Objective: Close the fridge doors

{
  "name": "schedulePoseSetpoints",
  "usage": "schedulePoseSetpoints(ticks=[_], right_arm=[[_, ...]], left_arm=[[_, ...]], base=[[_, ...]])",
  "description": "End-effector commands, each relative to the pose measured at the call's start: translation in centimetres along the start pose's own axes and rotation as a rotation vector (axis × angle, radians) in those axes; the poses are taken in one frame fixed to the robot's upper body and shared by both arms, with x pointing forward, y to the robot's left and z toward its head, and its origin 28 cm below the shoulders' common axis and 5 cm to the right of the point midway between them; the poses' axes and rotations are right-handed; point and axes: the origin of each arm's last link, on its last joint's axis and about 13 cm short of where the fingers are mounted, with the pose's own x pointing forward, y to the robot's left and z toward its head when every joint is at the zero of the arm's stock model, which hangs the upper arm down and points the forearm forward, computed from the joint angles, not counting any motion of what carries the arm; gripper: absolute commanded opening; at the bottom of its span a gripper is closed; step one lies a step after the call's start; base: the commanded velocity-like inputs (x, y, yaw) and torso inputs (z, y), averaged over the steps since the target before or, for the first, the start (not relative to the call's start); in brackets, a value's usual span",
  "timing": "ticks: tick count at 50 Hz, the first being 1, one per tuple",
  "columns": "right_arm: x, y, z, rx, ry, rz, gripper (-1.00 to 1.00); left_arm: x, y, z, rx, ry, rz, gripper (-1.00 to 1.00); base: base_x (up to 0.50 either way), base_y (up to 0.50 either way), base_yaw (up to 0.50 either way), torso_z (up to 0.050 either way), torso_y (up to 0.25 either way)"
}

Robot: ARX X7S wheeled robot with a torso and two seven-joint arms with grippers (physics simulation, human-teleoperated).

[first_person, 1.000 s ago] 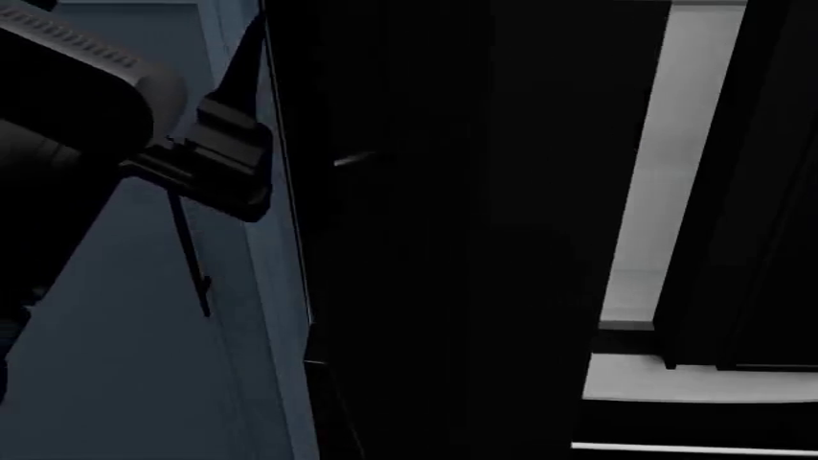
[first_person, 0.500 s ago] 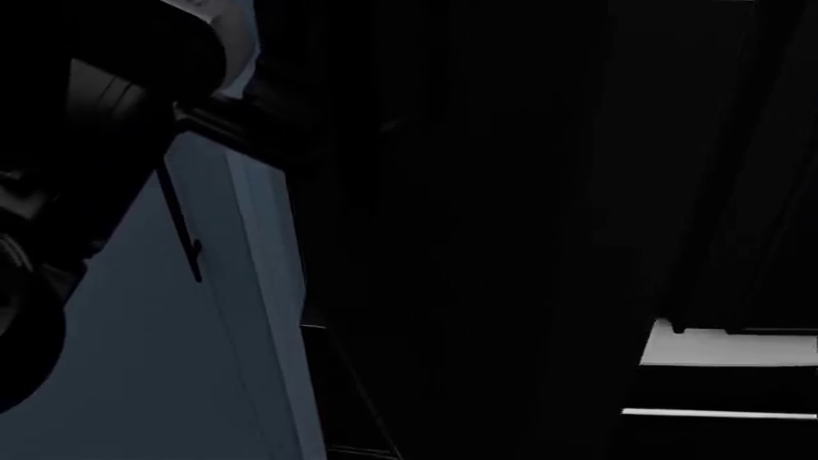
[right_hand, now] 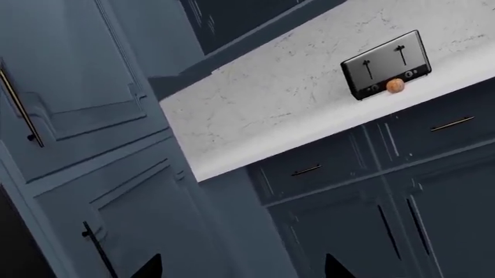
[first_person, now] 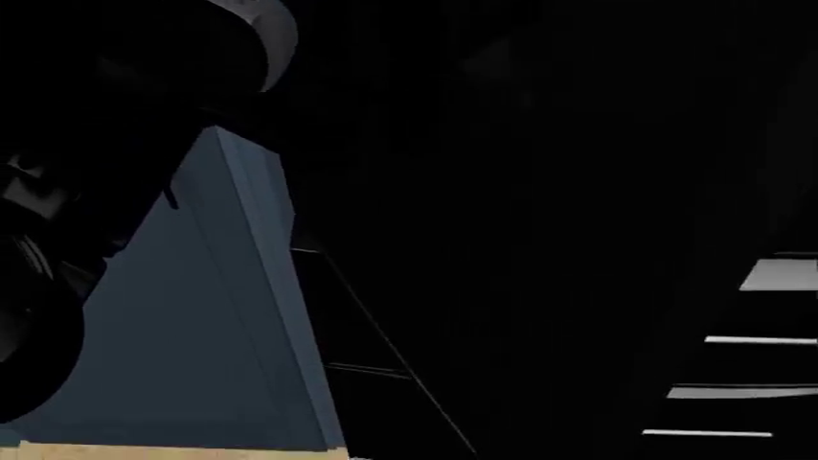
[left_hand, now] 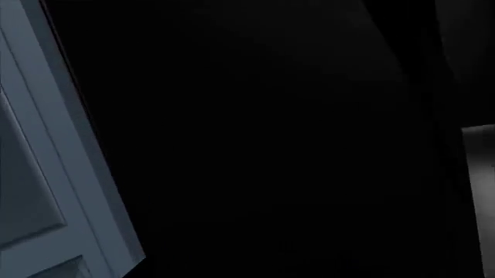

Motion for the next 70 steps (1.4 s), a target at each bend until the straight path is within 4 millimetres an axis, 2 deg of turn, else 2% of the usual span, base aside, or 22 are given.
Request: schedulePoseSetpoints(ticks=[1,39,42,50,55,60,66,70], right_arm=[[0.0,0.0,-0.1,0.0,0.002,-0.002,1.0],[-0.1,0.1,0.1,0.0,0.009,0.001,1.0],[-0.1,0.3,0.0,0.001,0.013,0.004,1.0],[-0.1,0.1,-0.1,-0.003,0.016,0.002,1.0],[-0.1,0.0,-0.3,-0.003,0.018,0.004,1.0],[-0.1,-0.1,-0.2,-0.004,0.017,0.002,1.0],[-0.2,-0.2,-0.2,-0.009,0.021,0.003,1.0],[-0.1,-0.3,0.0,-0.008,0.017,0.0,1.0]], left_arm=[[-0.1,-0.3,0.6,0.005,-0.011,-0.028,1.0],[1.7,-0.8,4.9,-0.037,-0.054,-0.079,1.0],[2.3,-0.5,5.6,-0.043,-0.059,-0.073,1.0],[5.5,0.5,7.9,-0.057,-0.068,-0.025,1.0],[6.8,1.2,9.8,-0.079,-0.09,-0.003,1.0],[7.9,1.5,10.8,-0.06,-0.106,0.025,1.0],[8.8,2.0,11.7,-0.06,-0.118,0.056,1.0],[8.4,1.9,11.8,-0.094,-0.116,0.059,1.0]], base=[[0.0,0.0,0.0,0.0,-0.25],[0.0,0.0,0.0,0.0,-0.25],[0.0,0.0,0.0,0.0,-0.25],[0.01,0.0,0.0,0.0,-0.25],[0.01,0.0,0.0,0.0,-0.25],[0.02,0.0,-0.01,0.0,-0.25],[0.02,-0.01,-0.01,0.0,-0.25],[0.02,-0.01,-0.02,0.0,-0.125]])
